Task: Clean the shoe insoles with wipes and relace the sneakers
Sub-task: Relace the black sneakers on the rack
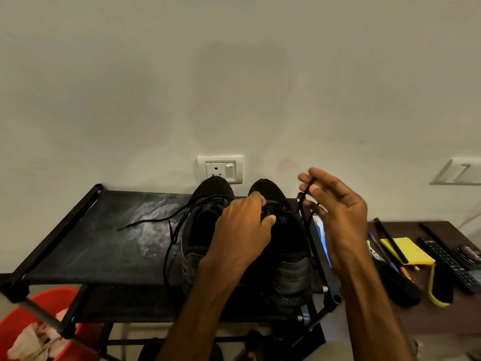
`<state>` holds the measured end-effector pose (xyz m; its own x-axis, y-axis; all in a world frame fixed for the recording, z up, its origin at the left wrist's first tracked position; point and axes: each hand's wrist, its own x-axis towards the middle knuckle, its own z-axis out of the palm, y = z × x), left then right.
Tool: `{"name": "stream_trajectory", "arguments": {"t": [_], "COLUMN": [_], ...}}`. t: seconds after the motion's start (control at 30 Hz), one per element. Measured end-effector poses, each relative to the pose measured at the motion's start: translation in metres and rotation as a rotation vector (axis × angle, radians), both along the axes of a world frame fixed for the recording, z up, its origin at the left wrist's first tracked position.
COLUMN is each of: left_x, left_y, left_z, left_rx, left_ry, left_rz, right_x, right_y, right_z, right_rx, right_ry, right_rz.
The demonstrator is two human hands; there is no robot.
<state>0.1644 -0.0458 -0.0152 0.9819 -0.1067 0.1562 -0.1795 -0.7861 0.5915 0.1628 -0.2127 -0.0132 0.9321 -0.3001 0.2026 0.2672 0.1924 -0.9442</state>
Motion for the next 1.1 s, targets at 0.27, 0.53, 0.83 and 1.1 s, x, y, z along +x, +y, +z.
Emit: {"name": "stream_trajectory", "arguments": {"t": [0.27,0.53,0.83,1.1], "left_x": [-0.02,-0.035,-0.002,0.001], "left_y": [0.008,-0.01,0.012,0.001], "left_z": [0.034,0.058,0.017,-0.002], "left_rx": [-0.022,-0.704,-0.298,-0.134], "left_ry": [-0.181,-0.286,-0.267,-0.131], "left_rz": [0.096,-0.305,0.038,-0.048], "right_x": [-0.004,-0.015,-0.02,-0.028], "right_y": [-0.007,0.014,-0.014,-0.052], "right_z": [0.012,0.019,0.026,0.012], "right_rx": [-0.349,-0.736,-0.397,-1.235], "right_ry": [-0.1,-0.129,0.005,0.565], "right_rz": [-0.053,0.321,0.01,0.44]}}
